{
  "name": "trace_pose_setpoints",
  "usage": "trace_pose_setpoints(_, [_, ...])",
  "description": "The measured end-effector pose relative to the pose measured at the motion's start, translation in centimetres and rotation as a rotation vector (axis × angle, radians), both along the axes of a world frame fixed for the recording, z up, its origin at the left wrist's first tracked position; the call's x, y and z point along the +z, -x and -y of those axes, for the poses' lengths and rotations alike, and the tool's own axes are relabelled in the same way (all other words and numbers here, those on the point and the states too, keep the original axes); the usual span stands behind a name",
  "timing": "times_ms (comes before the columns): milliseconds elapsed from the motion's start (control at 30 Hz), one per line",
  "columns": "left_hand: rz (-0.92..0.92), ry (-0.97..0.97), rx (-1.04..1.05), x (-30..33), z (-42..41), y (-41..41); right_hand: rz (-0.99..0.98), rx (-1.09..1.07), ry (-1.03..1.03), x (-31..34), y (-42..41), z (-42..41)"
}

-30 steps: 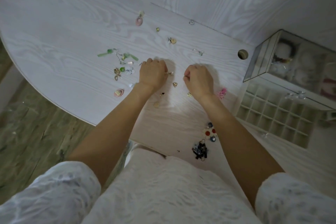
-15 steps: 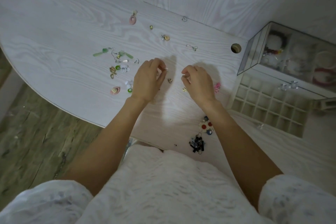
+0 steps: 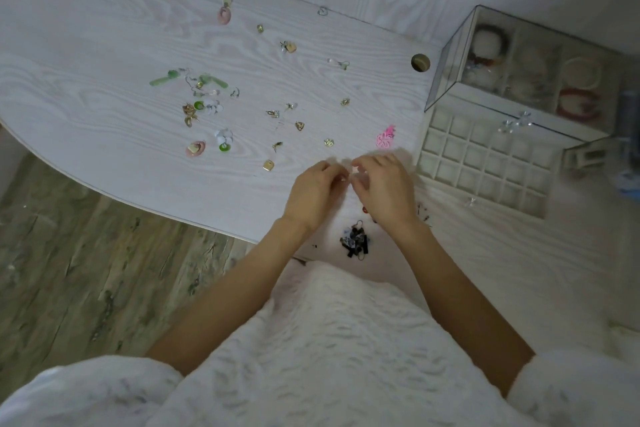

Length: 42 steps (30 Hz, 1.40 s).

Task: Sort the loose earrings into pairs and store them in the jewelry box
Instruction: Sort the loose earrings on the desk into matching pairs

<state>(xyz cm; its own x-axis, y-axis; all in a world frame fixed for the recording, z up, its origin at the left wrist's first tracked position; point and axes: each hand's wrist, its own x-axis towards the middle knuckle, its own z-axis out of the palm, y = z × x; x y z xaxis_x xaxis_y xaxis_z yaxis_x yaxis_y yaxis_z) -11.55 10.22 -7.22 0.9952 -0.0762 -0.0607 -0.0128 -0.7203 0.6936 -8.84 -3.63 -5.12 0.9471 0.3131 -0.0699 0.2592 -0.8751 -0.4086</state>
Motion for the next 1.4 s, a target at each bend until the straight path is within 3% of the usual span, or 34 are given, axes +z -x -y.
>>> trace_pose_setpoints(433, [-0.079, -0.029, 0.119, 0.2, 1.8, 0.6, -0.066, 0.111, 0.146, -0.5, 0.1, 0.2])
trace_pose_setpoints(633, [-0.086, -0.01, 0.121, 0.0, 1.2, 0.7, -0.057, 0.1, 0.108, -0.4, 0.0, -0.2])
trace_pose_setpoints(867, [-0.082, -0.014, -0.002, 2.8, -3.9, 1.3, -0.062, 0.141, 0.072, 1.9, -1.1, -0.4])
trace_pose_setpoints(1033, [-0.013, -0.107, 0.106, 4.9, -10.5, -0.1, -0.013, 0.239, 0.021, 4.9, -5.9, -3.1])
trace_pose_setpoints(1200, [0.06, -0.016, 0.358, 4.5, -13.2, -6.2, -0.005, 0.265, 0.023, 3.8, -13.5, -7.6])
trace_pose_setpoints(1400, [-0.001, -0.186, 0.289, 1.3, -13.2, -13.3, -0.034, 0.229, 0.015, 0.4, -20.1, -12.7])
